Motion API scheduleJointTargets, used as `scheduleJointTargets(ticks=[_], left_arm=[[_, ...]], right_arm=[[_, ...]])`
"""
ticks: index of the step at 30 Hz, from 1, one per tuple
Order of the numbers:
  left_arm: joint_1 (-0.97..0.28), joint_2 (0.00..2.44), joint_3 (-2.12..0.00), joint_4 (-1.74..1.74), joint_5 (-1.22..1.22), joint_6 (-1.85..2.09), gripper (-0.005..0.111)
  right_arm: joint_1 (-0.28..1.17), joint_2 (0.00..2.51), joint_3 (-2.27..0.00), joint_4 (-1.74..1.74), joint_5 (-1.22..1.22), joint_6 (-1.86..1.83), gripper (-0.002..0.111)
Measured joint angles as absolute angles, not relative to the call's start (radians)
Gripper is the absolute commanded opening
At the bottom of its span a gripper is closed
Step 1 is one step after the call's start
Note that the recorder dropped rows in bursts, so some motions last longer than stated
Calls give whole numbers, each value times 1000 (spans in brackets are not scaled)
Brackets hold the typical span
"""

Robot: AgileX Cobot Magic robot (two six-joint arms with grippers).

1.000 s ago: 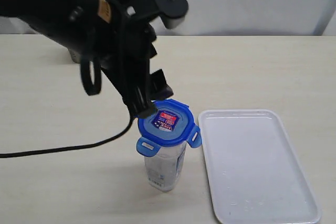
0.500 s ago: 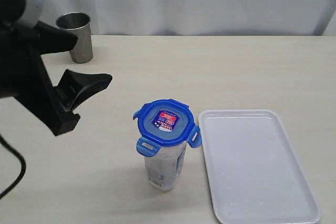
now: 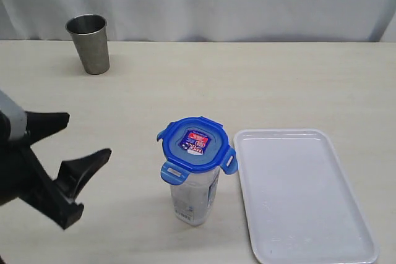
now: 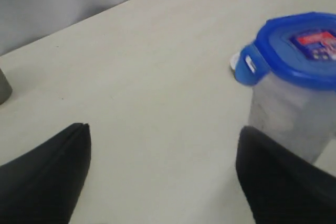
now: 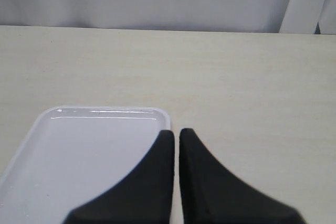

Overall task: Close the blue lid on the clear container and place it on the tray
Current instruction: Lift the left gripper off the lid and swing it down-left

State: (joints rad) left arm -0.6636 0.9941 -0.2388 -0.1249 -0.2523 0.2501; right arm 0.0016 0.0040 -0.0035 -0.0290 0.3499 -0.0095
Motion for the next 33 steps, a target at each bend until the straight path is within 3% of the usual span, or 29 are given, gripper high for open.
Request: scheduleJointTargets(ticks=[5, 9, 33], left_arm=[[-664, 996, -92, 284, -478, -100, 78], [-664, 1000, -75, 404, -570, -179, 78], [-664, 1532, -77, 281, -1027, -26, 78]], right_arm=[[2, 4, -3, -29, 350, -9, 4], [2, 4, -3, -29, 350, -9, 4], [2, 4, -3, -29, 350, -9, 4]])
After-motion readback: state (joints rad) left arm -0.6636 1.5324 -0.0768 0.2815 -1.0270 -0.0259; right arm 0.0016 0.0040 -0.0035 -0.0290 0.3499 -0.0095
